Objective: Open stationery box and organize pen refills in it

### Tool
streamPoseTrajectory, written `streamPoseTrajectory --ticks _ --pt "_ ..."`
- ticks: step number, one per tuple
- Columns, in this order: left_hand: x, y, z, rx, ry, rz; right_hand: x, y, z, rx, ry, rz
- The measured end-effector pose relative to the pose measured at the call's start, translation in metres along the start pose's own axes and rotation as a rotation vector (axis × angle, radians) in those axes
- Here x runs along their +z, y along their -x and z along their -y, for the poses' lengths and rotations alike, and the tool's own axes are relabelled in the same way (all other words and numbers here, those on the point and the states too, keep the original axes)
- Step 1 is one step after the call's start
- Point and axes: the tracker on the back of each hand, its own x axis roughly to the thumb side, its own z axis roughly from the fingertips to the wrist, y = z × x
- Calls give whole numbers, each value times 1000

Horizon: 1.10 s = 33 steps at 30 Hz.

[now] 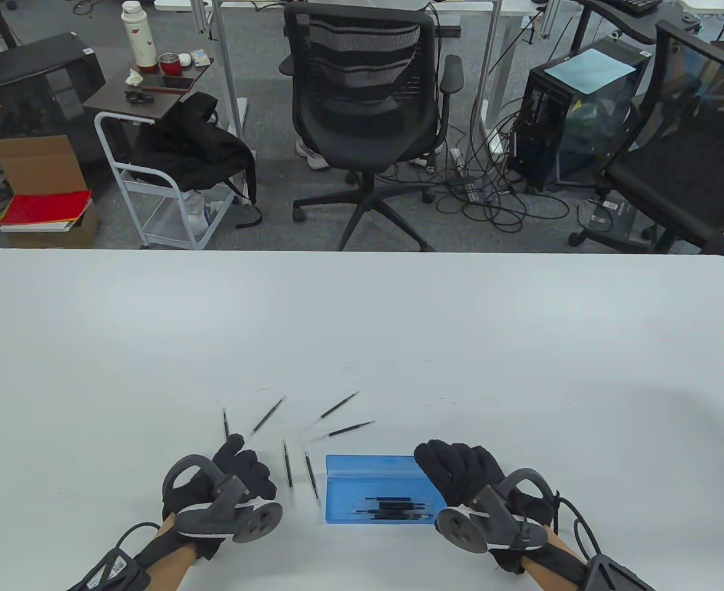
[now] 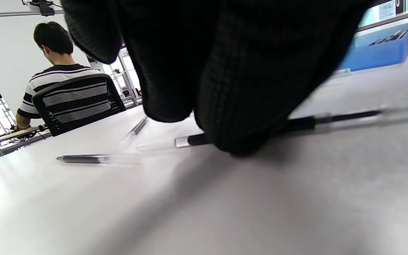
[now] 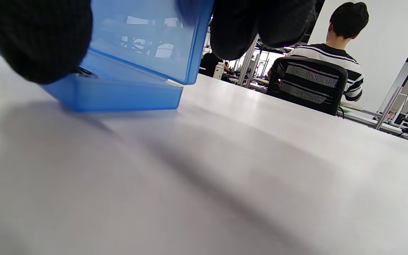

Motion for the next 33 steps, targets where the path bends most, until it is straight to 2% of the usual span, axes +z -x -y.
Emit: streamPoseTrajectory --ticks 27,33 --pt "1 -9 1 -18 5 259 1 -2 0 19 -9 -6" --pt "3 -10 3 -24 -1 284 1 -2 0 20 -15 -9"
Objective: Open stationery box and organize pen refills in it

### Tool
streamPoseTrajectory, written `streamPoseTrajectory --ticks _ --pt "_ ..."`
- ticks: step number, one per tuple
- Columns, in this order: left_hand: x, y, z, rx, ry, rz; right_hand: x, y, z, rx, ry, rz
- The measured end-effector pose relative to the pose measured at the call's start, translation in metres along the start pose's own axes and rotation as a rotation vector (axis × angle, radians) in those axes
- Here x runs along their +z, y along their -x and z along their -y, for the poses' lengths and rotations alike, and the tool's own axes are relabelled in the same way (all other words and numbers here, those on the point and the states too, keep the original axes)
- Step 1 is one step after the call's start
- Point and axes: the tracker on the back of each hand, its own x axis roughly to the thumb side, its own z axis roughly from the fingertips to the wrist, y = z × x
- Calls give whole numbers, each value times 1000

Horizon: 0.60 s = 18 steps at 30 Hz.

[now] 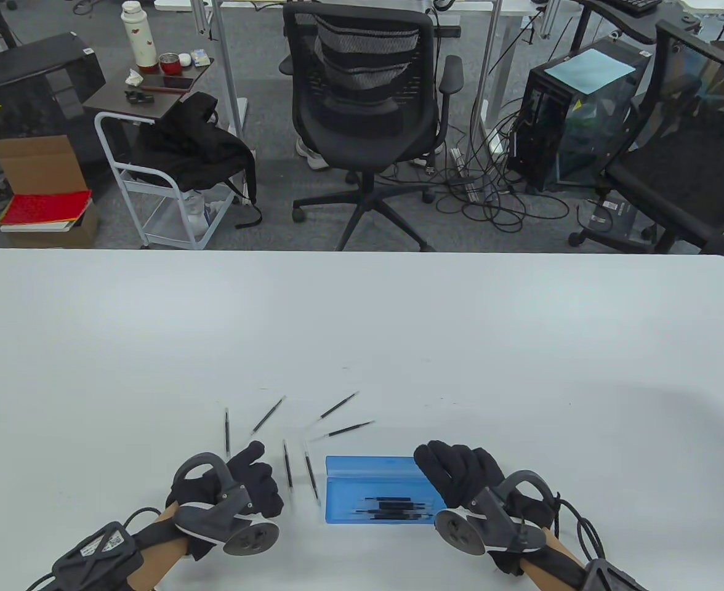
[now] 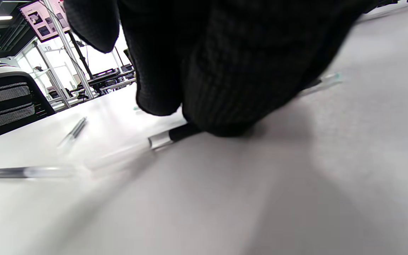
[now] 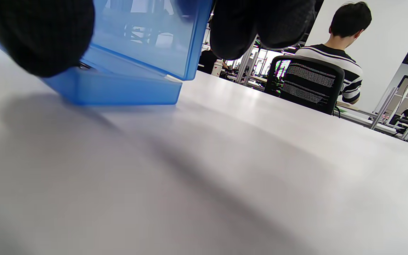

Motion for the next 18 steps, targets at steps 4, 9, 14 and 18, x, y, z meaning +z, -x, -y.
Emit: streamPoseTrajectory --ticks 4,9,14,18 --pt "1 -1 1 4 -3 5 0 -1 0 5 -11 -2" --pt "2 -4 1 -4 -11 5 0 -1 0 10 -14 -2" --pt "2 -5 0 13 -45 -9 0 -1 0 14 -13 -1" --pt "2 -3 -9 40 -89 -55 0 -1 0 17 -12 0"
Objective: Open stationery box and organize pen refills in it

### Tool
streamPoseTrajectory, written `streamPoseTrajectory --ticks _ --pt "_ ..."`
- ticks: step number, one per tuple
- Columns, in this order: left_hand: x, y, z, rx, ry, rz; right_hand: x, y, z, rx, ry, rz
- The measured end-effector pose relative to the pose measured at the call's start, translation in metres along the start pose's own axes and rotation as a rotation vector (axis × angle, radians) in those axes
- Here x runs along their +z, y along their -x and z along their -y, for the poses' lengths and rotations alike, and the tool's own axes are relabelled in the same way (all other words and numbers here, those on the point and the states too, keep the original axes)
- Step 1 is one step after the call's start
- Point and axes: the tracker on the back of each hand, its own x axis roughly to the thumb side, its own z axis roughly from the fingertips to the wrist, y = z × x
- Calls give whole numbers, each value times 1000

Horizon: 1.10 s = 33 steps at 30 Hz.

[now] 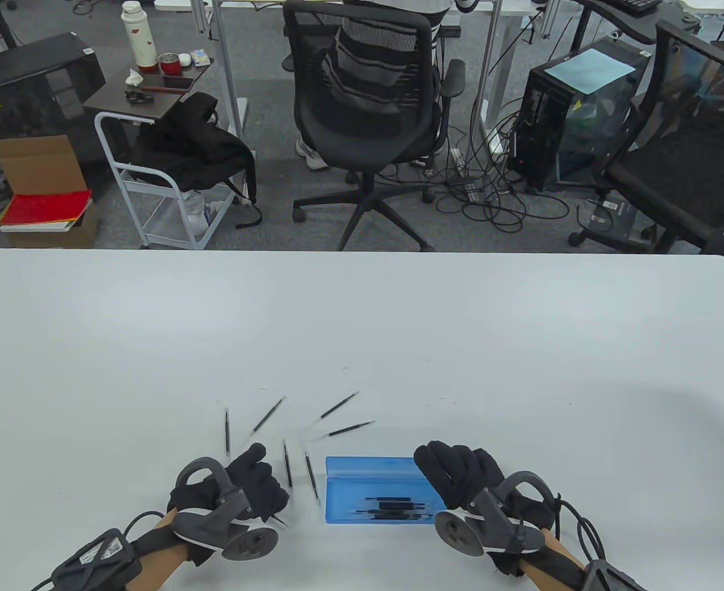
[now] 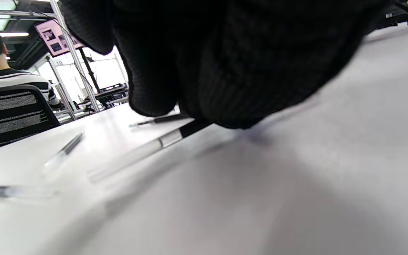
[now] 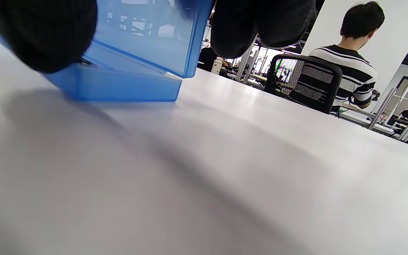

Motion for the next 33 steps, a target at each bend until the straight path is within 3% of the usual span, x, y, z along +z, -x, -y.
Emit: streamPoseTrajectory --ticks 7,14,24,33 --pt "-17 -18 -38 7 -94 -50 0 0 0 0 -2 3" --pt "-46 -56 -66 13 -167 -94 0 2 -1 -8 -14 9" --pt "-95 -115 -70 -94 -150 -208 1 3 -2 -14 -20 24" --pt "-128 -141 -61 -211 -109 -309 2 4 -3 -22 -18 33"
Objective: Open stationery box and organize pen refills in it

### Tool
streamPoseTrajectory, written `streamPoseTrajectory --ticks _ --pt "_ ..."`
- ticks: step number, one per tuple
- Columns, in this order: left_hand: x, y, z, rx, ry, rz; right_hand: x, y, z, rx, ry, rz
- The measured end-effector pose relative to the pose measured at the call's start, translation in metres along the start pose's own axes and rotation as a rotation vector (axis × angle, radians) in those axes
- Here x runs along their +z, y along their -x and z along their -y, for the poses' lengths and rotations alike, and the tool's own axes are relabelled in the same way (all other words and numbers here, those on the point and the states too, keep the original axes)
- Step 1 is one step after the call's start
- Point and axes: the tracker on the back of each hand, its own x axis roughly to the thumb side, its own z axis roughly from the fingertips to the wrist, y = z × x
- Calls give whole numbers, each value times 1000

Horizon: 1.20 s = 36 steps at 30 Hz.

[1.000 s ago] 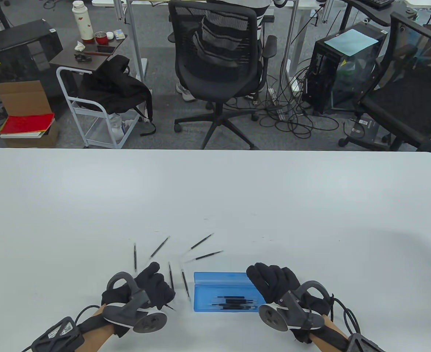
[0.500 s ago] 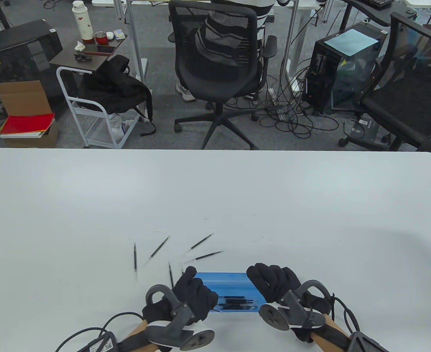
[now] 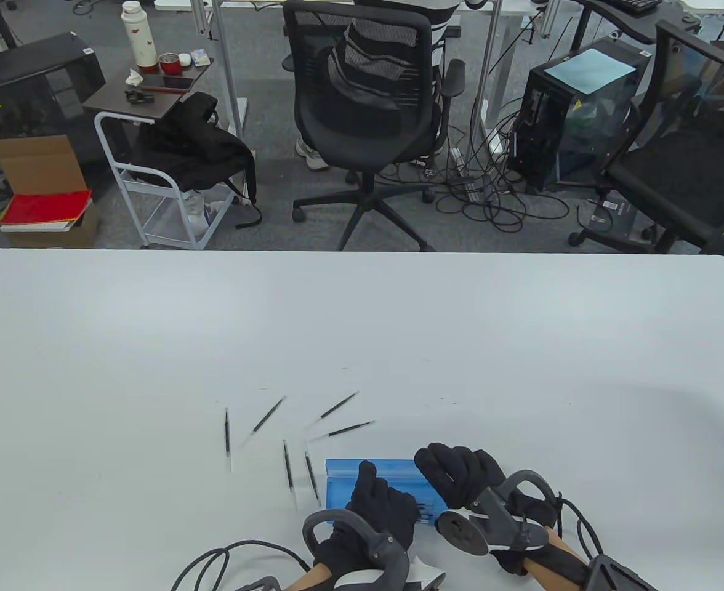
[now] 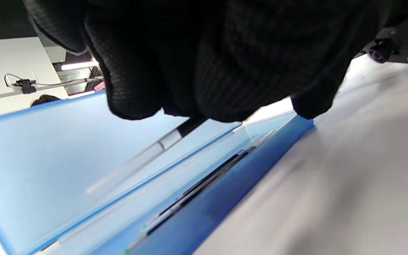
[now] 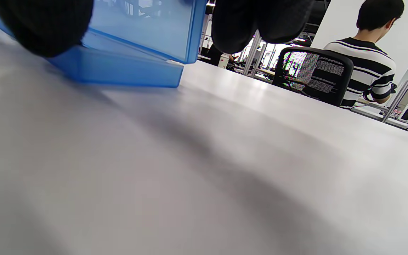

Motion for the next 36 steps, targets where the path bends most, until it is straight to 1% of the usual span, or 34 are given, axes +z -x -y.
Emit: streamPoseTrajectory --ticks 2,4,12,14,19,23,25,28,31,32,34,36 --pt "-5 -3 4 -19 30 -7 0 0 0 -3 1 1" --pt "-7 -5 6 -36 37 -26 0 0 -1 -7 0 3" --pt "-11 -6 10 -50 45 -17 -1 2 -2 -26 -8 7" --pt "-8 -3 8 -40 27 -13 -1 3 -2 -29 -7 7" --pt "3 13 -7 40 -1 -35 -1 4 -3 -35 -7 6" --pt "13 44 -22 61 -39 -115 -2 5 -3 -42 -9 6" --pt "18 67 -27 80 -47 -185 -2 5 -3 -43 -10 6" --pt "26 104 -29 98 -6 -308 -2 7 -4 -57 -11 10" --pt "35 143 -22 115 52 -449 -3 8 -4 -68 -12 11" --pt "37 152 -19 118 68 -480 -3 8 -4 -68 -12 11" --pt "42 173 -10 112 106 -565 -4 8 -4 -72 -14 11" --pt "47 195 6 118 176 -643 -4 9 -5 -77 -17 11"
